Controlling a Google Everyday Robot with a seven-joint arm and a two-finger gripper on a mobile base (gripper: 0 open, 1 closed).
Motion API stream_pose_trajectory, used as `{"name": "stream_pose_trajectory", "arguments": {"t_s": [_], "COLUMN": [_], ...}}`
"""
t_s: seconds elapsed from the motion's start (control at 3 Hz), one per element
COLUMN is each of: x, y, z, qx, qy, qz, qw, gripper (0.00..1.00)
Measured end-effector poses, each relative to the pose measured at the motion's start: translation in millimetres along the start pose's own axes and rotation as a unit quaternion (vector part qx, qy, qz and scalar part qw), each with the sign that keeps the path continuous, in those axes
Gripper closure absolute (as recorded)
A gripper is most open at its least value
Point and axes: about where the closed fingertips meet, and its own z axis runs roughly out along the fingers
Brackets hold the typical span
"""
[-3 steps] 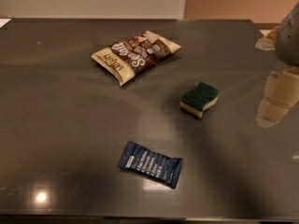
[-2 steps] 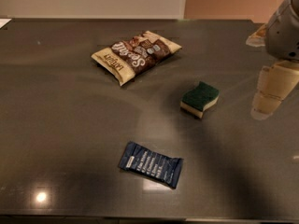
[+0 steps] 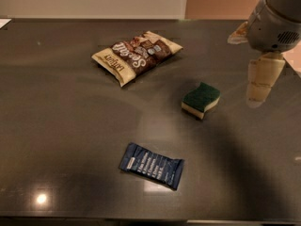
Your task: Move sponge near rxbar blueberry
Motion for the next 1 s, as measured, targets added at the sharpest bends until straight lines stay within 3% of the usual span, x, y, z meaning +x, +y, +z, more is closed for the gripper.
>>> {"name": "stream_pose_trajectory", "arguments": {"t_s": [0.33, 1.0], "x": [-2.4, -15.1], "y": [-16.8, -30.2], "z": [23.6, 71.2], "qx": [-0.017, -0.054], "qy": [-0.01, -0.026], "qz": [-0.045, -0.128], "qw": [0.9988, 0.9899], "gripper": [0.0, 0.0]}}
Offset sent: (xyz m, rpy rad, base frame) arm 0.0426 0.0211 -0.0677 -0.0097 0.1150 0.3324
